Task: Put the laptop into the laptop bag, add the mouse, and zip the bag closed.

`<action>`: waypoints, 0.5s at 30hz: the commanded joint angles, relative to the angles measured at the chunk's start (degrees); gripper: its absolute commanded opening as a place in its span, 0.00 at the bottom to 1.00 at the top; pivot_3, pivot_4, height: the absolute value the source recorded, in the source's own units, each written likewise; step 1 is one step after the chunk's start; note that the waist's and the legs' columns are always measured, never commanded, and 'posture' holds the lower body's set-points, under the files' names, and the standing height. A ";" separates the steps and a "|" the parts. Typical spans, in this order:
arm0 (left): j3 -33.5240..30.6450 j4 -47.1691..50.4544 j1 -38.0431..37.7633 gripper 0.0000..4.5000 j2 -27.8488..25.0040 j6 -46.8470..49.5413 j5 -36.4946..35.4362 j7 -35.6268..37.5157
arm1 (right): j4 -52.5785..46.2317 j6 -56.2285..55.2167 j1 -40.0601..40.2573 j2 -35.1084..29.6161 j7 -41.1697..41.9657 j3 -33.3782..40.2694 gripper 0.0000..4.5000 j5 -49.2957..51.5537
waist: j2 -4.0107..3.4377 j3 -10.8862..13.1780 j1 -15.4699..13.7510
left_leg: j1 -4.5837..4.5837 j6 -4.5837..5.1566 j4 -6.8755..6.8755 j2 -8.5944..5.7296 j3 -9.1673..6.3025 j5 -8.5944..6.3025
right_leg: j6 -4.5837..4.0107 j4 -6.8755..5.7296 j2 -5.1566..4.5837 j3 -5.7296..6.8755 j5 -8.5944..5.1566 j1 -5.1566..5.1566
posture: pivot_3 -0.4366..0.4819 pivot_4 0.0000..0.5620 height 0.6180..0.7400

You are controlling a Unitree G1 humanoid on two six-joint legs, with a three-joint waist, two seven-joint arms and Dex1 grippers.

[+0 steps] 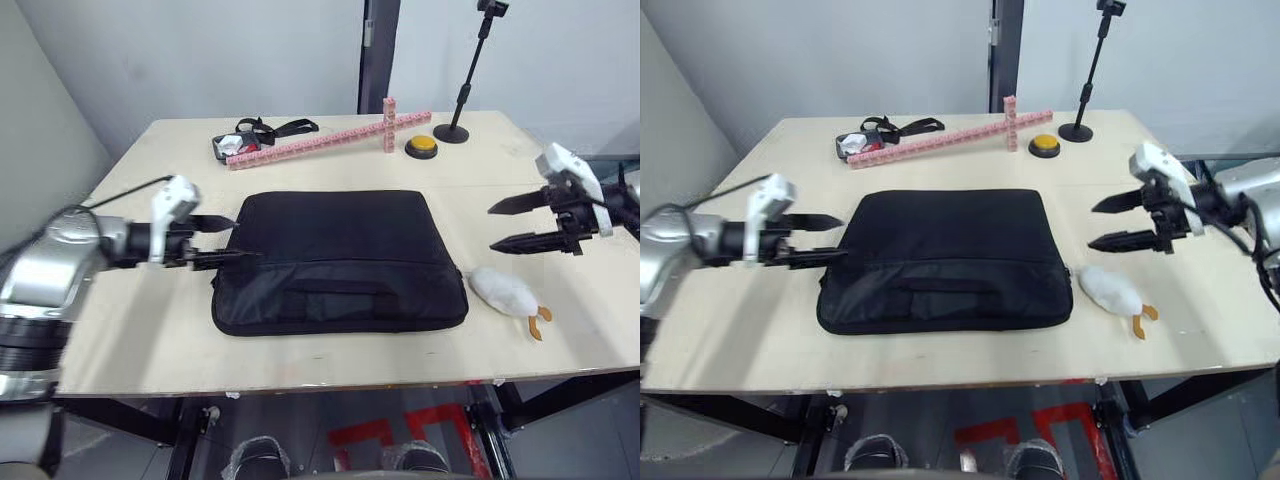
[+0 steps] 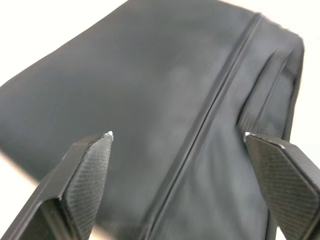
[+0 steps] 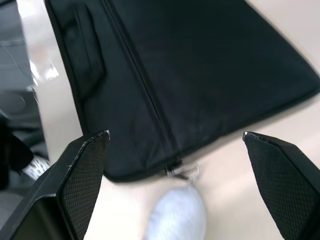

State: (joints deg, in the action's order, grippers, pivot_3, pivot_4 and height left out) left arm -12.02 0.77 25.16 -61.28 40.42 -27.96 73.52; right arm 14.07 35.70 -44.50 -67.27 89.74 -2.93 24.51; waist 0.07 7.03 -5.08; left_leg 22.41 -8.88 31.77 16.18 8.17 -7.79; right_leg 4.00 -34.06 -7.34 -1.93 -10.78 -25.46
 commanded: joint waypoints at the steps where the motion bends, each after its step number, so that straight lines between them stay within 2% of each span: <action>1: -7.55 -2.66 -3.58 1.00 -10.48 2.19 -0.81 6.25 | -0.06 -0.31 -3.35 -4.28 2.76 1.50 1.00 2.64 | 0.08 0.06 -0.09 | -0.01 -0.03 0.02 0.00 0.01 -0.06 | -0.06 0.03 0.00 0.00 -0.03 0.03 | 0.48 0.27 1.00; 4: -9.61 -5.90 -3.63 1.00 -14.24 -0.29 -0.06 6.08 | 1.28 -1.37 -5.47 -5.99 2.76 0.99 1.00 2.94 | 0.07 0.11 -0.45 | 0.00 -0.02 0.04 0.00 0.00 -0.14 | -0.16 0.03 -0.01 0.02 -0.10 0.03 | 0.48 0.27 1.00; 10: -8.01 -11.62 -2.39 1.00 -19.01 -3.96 1.56 8.57 | 3.22 -3.99 -6.50 -8.57 2.76 -1.04 1.00 3.75 | 0.11 0.14 -0.46 | -0.04 -0.01 0.24 0.01 -0.09 -0.18 | -0.36 -0.13 -0.03 0.09 -0.14 0.19 | 0.48 0.27 1.00; 15: -6.06 -14.82 -1.66 1.00 -19.77 -7.61 3.08 9.93 | 5.18 -7.70 -5.25 -10.31 2.76 -2.95 1.00 3.21 | 0.12 0.15 -0.29 | -0.04 0.01 0.31 0.01 -0.10 -0.19 | -0.37 -0.23 -0.03 0.08 -0.13 0.17 | 0.48 0.27 1.00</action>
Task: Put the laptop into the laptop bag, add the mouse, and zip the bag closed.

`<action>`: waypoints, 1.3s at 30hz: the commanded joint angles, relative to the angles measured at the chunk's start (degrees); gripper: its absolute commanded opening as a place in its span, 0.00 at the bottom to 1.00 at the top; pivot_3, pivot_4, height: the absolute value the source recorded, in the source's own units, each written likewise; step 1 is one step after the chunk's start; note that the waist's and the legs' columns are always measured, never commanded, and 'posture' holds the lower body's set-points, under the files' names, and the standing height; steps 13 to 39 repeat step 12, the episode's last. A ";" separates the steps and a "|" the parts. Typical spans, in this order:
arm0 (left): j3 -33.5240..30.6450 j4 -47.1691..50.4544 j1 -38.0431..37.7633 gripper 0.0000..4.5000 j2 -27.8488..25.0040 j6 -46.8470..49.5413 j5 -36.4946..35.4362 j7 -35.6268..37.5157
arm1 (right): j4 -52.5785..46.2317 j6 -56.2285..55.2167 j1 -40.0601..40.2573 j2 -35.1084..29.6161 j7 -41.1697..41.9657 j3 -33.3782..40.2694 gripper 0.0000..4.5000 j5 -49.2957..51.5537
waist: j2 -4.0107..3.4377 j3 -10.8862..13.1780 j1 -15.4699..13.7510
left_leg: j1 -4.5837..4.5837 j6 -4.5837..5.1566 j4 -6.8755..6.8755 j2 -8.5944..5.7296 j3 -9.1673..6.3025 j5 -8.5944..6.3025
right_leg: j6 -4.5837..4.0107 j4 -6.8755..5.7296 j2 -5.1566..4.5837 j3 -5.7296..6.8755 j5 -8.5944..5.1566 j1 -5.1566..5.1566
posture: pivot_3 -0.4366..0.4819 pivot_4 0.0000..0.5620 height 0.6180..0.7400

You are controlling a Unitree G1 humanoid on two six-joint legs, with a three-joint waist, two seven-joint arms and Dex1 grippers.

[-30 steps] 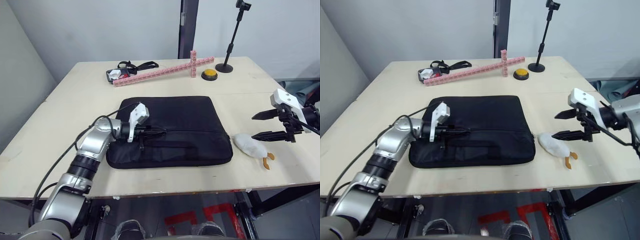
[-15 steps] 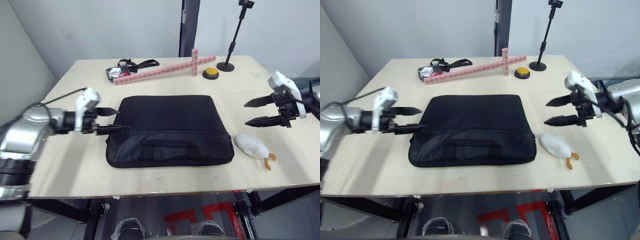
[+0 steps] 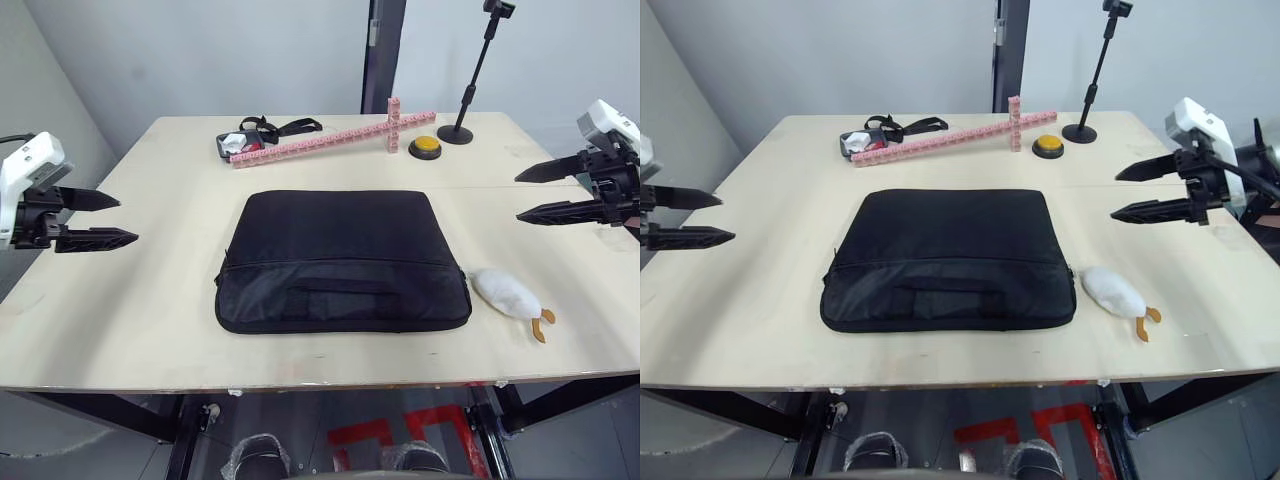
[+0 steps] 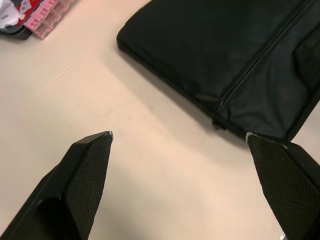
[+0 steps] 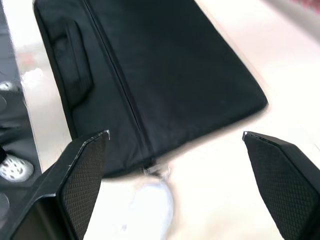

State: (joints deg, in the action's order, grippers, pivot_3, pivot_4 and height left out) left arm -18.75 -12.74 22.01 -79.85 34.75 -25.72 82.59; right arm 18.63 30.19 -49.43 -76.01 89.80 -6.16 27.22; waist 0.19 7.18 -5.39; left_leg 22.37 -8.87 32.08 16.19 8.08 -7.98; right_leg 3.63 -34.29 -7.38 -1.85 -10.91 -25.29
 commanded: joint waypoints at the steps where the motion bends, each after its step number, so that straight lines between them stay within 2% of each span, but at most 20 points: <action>1: 1.14 -1.72 2.09 1.00 -1.04 -2.21 0.94 0.89 | 0.79 -2.40 -0.18 -1.67 2.70 0.12 1.00 0.57 | 0.00 0.00 0.03 | 0.00 0.00 0.03 0.01 0.00 0.00 | 0.00 -0.03 0.00 0.00 0.00 0.00 | 0.48 0.27 1.00; 12: 5.51 -4.80 6.04 1.00 -0.44 -4.88 2.54 1.71 | -0.56 -1.10 2.43 -2.44 2.70 1.21 1.00 2.06 | 0.02 0.01 -0.05 | -0.01 0.01 0.59 0.02 -0.15 -0.02 | -0.20 -0.67 -0.01 -0.04 -0.10 0.00 | 0.48 0.27 1.00; 39: 5.51 -4.80 6.04 1.00 -0.44 -4.88 2.54 1.71 | -0.56 -1.10 2.43 -2.44 2.70 1.21 1.00 2.06 | 0.02 0.01 -0.05 | -0.01 0.01 0.59 0.02 -0.15 -0.02 | -0.20 -0.67 -0.01 -0.04 -0.10 0.00 | 0.48 0.27 1.00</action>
